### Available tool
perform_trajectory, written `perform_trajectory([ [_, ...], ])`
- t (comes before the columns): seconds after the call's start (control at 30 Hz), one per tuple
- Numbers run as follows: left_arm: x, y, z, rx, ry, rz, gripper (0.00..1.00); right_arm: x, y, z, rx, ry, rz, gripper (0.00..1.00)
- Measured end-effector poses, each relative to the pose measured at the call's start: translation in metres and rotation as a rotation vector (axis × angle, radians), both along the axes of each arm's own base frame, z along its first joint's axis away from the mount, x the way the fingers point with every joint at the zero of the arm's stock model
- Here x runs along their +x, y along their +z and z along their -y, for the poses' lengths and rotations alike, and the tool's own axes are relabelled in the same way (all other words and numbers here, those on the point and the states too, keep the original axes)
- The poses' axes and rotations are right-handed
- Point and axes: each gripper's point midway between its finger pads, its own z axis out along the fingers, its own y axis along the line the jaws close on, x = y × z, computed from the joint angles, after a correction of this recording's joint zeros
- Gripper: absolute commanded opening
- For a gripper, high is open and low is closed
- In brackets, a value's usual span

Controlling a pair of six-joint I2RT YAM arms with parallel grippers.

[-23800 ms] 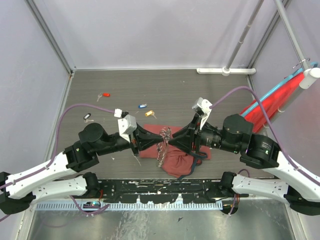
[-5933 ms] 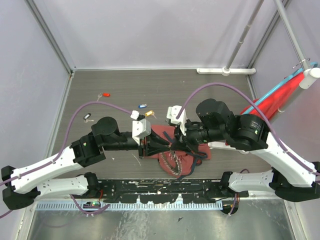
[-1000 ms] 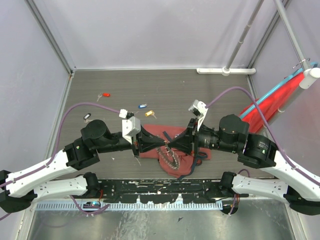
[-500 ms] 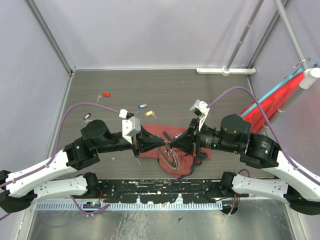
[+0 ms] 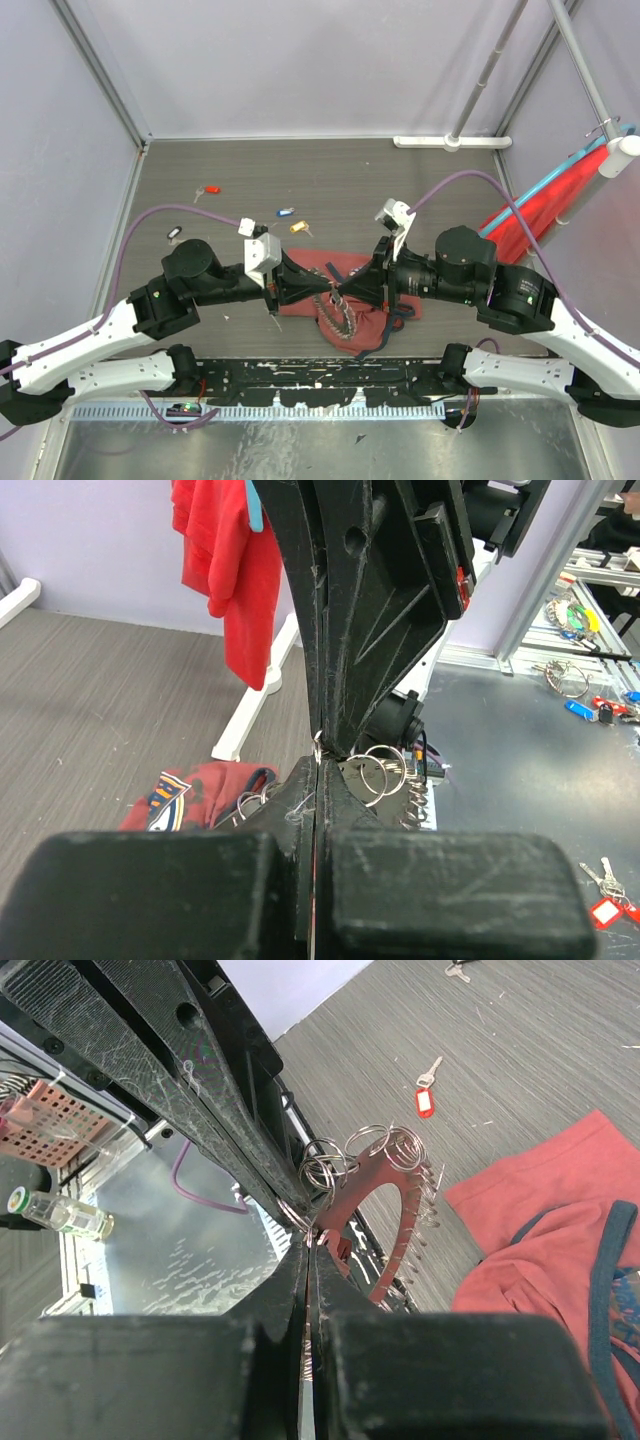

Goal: Put the keys on the keyring

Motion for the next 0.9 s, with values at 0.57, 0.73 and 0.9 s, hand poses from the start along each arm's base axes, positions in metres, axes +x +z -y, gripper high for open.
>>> perform_trajectory([
  [0.57,-0.0009,-0.0006,0.0006,0.002,-0.008,0.0,0.0,0.0027,-0.0021,0.0005,-0.016,-0.016,-0.004,0.01],
  [0.73,-0.0013,-0.0014,0.0011,0.004,-0.012,-0.001,0.0,0.0045,-0.0024,0.001,-0.017,-0.029,-0.005,0.01],
  [0.9,-0.0017,-0.0015,0.0011,0.005,-0.016,0.0,0.0,0.0052,-0.0024,0.0011,-0.016,-0.038,-0.009,0.01],
])
